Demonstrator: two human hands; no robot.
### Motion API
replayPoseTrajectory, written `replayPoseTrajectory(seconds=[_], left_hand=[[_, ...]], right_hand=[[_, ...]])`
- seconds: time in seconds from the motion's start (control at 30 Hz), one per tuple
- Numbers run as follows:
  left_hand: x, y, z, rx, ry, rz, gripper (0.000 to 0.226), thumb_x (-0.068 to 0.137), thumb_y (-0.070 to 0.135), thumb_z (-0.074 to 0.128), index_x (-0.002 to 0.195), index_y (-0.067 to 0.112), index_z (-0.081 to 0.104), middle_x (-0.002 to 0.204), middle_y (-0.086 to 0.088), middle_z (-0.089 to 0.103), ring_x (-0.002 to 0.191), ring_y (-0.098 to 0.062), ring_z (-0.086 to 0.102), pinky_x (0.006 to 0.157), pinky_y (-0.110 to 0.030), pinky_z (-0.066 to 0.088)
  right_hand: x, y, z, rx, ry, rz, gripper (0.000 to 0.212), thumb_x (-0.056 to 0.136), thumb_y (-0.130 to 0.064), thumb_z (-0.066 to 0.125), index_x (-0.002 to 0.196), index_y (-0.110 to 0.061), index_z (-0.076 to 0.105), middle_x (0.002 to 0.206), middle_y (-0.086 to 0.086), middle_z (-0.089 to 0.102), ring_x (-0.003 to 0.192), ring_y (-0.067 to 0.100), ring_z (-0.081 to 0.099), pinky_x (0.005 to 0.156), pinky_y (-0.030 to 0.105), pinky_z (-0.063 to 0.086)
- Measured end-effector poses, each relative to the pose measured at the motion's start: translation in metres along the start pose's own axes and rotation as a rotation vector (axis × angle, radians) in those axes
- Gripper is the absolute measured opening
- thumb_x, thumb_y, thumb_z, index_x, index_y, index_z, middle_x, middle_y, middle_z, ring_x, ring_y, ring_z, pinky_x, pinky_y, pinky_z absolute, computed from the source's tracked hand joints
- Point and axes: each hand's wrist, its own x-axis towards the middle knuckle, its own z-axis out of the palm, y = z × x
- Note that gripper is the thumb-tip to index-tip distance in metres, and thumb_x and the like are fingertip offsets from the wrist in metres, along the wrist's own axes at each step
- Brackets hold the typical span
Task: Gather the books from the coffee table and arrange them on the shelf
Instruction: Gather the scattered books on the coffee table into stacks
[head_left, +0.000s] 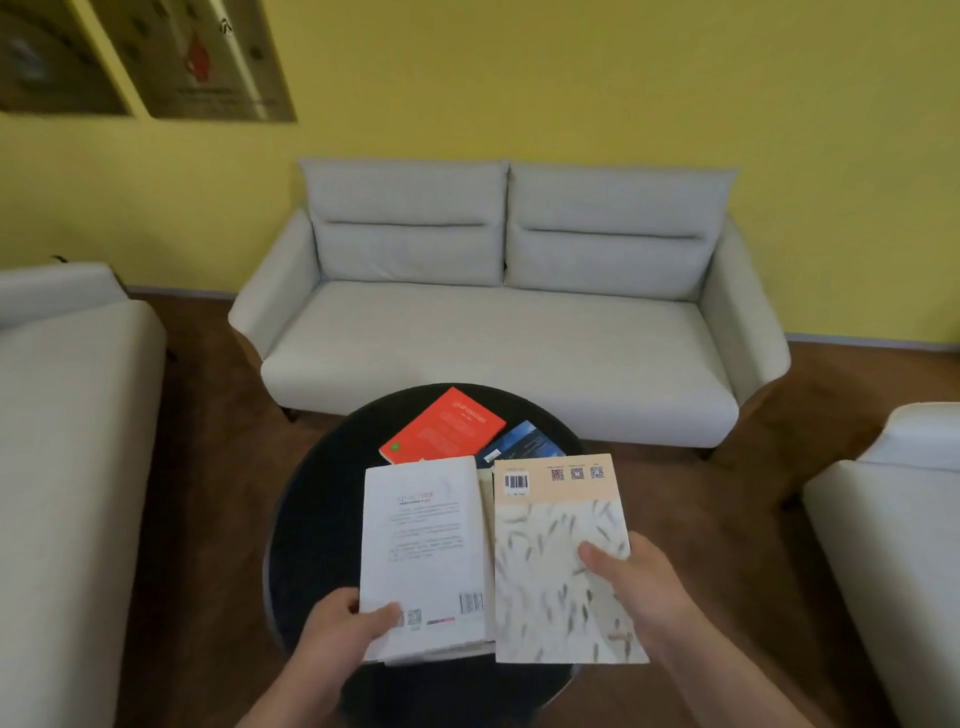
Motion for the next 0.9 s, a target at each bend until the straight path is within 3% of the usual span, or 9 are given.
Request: replayPoseTrajectory(seconds=[0.23, 0.4, 0.53, 0.63, 0.73, 0.8, 0.9], left_hand=[[-0.001, 0.007, 0.0, 0.127, 0.011, 0.142, 0.034, 0.083, 0.016, 0.077, 0.11, 0.013, 0.058, 0.11, -0.002, 0.066, 0.091, -0.013, 0.063, 0.06, -0.018, 0.045], [0.0, 0.011, -0.003, 0.185, 0.003, 0.176, 0.039, 0.08, 0.021, 0.079, 0.111, 0.018, 0.055, 0.111, 0.0, 0.063, 0.106, -0.018, 0.063, 0.075, -0.025, 0.051], [0.01, 0.008, -0.008, 0.171, -0.063, 0.198, 0.04, 0.078, 0.022, 0.081, 0.107, 0.021, 0.054, 0.11, 0.003, 0.063, 0.099, -0.014, 0.062, 0.078, -0.028, 0.054], [0.017, 0.004, -0.013, 0.098, -0.159, 0.235, 0.047, 0.083, 0.018, 0.077, 0.117, 0.027, 0.046, 0.108, 0.011, 0.058, 0.1, -0.01, 0.057, 0.076, -0.025, 0.051], [0.022, 0.009, -0.018, -0.017, -0.173, 0.216, 0.022, 0.095, 0.018, 0.061, 0.117, 0.019, 0.057, 0.111, 0.003, 0.068, 0.092, -0.011, 0.068, 0.07, -0.026, 0.054], [0.032, 0.014, -0.022, -0.042, -0.161, 0.221, 0.02, 0.096, 0.027, 0.058, 0.115, 0.021, 0.062, 0.113, -0.003, 0.071, 0.092, -0.015, 0.071, 0.075, -0.032, 0.057], [0.048, 0.015, -0.019, 0.056, -0.225, 0.269, 0.04, 0.085, 0.055, 0.053, 0.123, 0.042, 0.055, 0.128, 0.003, 0.058, 0.106, -0.015, 0.066, 0.09, -0.039, 0.056]], right_hand=[[0.006, 0.003, 0.012, 0.056, 0.015, 0.031, 0.029, 0.094, -0.021, 0.073, 0.118, -0.007, 0.065, 0.107, 0.014, 0.078, 0.092, 0.037, 0.077, 0.085, 0.06, 0.06], [0.004, -0.002, 0.034, 0.048, -0.044, 0.04, 0.028, 0.097, -0.022, 0.068, 0.122, -0.009, 0.065, 0.11, 0.014, 0.078, 0.099, 0.038, 0.076, 0.093, 0.061, 0.056], [0.005, -0.007, 0.059, 0.025, -0.081, 0.011, 0.023, 0.102, -0.017, 0.06, 0.125, -0.011, 0.061, 0.114, 0.014, 0.077, 0.102, 0.036, 0.075, 0.095, 0.058, 0.057], [0.011, -0.008, 0.08, -0.04, -0.046, -0.044, 0.028, 0.103, -0.019, 0.058, 0.13, -0.025, 0.054, 0.12, 0.007, 0.074, 0.104, 0.03, 0.074, 0.094, 0.053, 0.059], [0.014, -0.007, 0.094, -0.18, -0.013, -0.073, 0.031, 0.103, -0.023, 0.057, 0.134, -0.027, 0.053, 0.125, 0.001, 0.069, 0.11, 0.026, 0.07, 0.098, 0.05, 0.057], [0.017, -0.007, 0.099, -0.271, -0.007, -0.084, 0.028, 0.102, -0.024, 0.058, 0.13, -0.023, 0.055, 0.125, 0.0, 0.068, 0.112, 0.024, 0.068, 0.101, 0.049, 0.055], [0.028, -0.006, 0.105, -0.369, -0.012, -0.084, 0.024, 0.1, -0.028, 0.061, 0.123, -0.022, 0.058, 0.121, -0.001, 0.069, 0.109, 0.022, 0.068, 0.099, 0.047, 0.056]])
